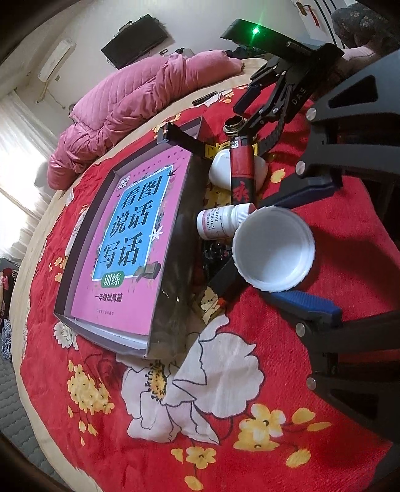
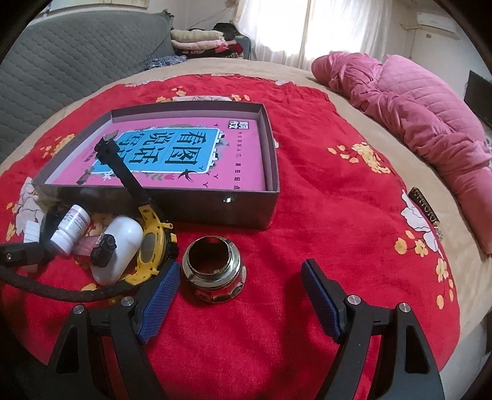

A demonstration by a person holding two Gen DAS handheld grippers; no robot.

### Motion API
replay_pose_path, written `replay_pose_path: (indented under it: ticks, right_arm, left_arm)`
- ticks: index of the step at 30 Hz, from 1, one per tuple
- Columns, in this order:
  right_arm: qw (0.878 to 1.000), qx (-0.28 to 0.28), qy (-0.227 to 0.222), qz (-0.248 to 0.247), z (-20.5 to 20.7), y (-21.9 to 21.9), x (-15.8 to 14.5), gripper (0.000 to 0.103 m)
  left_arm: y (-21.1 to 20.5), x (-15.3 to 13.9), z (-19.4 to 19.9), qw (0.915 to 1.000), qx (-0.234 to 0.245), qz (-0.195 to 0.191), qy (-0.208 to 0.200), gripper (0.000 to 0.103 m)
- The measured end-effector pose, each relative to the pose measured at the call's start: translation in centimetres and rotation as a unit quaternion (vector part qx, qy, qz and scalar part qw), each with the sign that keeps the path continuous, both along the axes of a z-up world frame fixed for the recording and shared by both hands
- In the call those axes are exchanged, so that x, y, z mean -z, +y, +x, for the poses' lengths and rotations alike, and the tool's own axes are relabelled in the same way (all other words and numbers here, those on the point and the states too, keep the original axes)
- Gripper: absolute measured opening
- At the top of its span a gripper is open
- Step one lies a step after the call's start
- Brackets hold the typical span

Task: Organize rigid objects
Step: 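Close the left gripper on the white bottle cap while the right grips the chrome jar, then lift the white cap with the left gripper while the right carries the chrome jar over the box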

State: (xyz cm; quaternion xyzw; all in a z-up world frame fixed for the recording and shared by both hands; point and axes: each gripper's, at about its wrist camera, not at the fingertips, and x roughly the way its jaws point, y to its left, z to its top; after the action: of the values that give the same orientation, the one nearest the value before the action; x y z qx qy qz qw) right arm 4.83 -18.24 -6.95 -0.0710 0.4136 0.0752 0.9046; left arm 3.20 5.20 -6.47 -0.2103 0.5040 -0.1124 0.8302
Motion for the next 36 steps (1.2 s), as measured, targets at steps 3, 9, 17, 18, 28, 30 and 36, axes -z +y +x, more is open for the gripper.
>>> replay_pose_path:
  ticks: [3, 9, 17, 18, 28, 30, 36]
  right_arm:
    - [1.0, -0.006, 0.005, 0.014, 0.1, -0.2, 0.1, 0.07]
    - [0.999, -0.01, 0.016, 0.036, 0.3, -0.4, 0.4, 0.058]
    - [0.999, -0.019, -0.007, 0.039, -0.2, -0.5, -0.5, 0.038]
    - [0.999, -0.016, -0.009, 0.041, -0.2, -0.6, -0.6, 0.038]
    - [0.998, -0.007, -0.042, 0.043, -0.8, -1.2, -2.2, 0.038]
    - [0.998, -0.011, -0.049, 0.044, -1.0, -1.1, -2.5, 0.038]
    - [0.996, -0.023, -0.077, 0.045, -1.9, -0.8, -3.8, 0.038]
  left_arm:
    - [0.1, -0.1, -0.1, 1.0, -0.002, -0.003, -0.001, 0.05]
    - [0.2, -0.5, -0.3, 1.0, 0.0, 0.002, -0.008, 0.05]
    - [0.1, -1.1, -0.7, 0.9998, 0.001, 0.01, -0.018, 0.05]
    - [0.1, -1.1, -0.7, 0.9998, 0.001, 0.01, -0.019, 0.05]
    - [0.5, -2.4, -1.2, 0.9989, -0.009, 0.021, -0.041, 0.05]
    - [0.4, -2.7, -1.4, 0.9985, -0.009, 0.025, -0.047, 0.05]
    - [0.6, -4.0, -1.2, 0.9966, -0.016, 0.033, -0.073, 0.05]
